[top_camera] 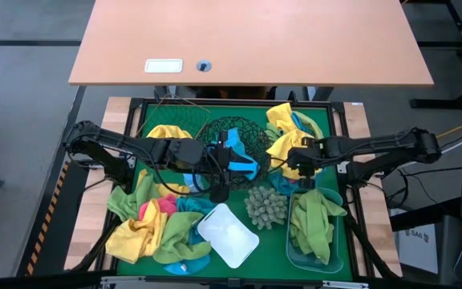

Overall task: Sort microfiber towel by color & place in baskets
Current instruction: Put the yellow microfiber cloth into the rectangular wire basket

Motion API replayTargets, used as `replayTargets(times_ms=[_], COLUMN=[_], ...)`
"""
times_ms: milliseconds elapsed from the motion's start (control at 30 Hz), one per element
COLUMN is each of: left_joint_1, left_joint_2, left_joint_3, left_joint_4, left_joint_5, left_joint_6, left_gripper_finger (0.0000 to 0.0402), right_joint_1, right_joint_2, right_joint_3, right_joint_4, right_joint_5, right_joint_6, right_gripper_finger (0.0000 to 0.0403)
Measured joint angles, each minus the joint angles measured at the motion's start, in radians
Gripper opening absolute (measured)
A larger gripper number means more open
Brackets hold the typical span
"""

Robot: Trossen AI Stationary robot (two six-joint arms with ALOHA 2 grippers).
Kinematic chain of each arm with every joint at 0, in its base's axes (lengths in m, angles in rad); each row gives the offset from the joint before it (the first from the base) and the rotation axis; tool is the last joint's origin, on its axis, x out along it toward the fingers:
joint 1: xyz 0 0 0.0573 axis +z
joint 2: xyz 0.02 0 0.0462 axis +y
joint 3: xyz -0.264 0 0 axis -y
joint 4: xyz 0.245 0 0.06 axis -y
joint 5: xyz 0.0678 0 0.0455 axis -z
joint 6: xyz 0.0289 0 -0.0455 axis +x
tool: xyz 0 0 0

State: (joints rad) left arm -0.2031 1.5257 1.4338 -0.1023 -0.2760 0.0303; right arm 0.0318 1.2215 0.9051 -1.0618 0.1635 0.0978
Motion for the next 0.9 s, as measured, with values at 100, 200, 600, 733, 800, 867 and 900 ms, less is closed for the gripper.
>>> replayTargets(times_ms=[100,200,600,733,800,867,900], left_joint_1=[0.000,0.000,0.015,0.032,0.040,0.048,0.053], left_joint_2=[0.000,0.000,0.000,0.000,0.000,0.000,0.000], left_joint_3=[0.000,0.000,0.000,0.000,0.000,0.000,0.000], left_joint_4=[-0.010,-0.023,-0.021,-0.021,-0.022,-0.021,-0.022], left_joint_5=[0.000,0.000,-0.004,-0.004,-0.005,-0.005,-0.005], left_joint_6=[0.000,0.000,0.058,0.060,0.061,0.065,0.079], left_gripper_finger=[0.0114,0.0114,0.0114,0.0114,0.0114,0.0114,0.0114], right_joint_1=[0.000,0.000,0.000,0.000,0.000,0.000,0.000], right_joint_2=[0.007,0.005,0.004,0.002,0.002,0.002,0.002], right_joint_3=[0.000,0.007,0.309,0.459,0.528,0.593,0.624], right_joint_4=[0.009,0.019,-0.057,-0.078,-0.084,-0.084,-0.085], right_joint_5=[0.000,0.005,0.062,0.119,0.137,0.142,0.143], right_joint_6=[0.000,0.000,-0.084,-0.121,-0.139,-0.162,-0.174], right_gripper_finger=[0.0022,0.0012,0.0005,0.0004,0.0003,0.0002,0.0002])
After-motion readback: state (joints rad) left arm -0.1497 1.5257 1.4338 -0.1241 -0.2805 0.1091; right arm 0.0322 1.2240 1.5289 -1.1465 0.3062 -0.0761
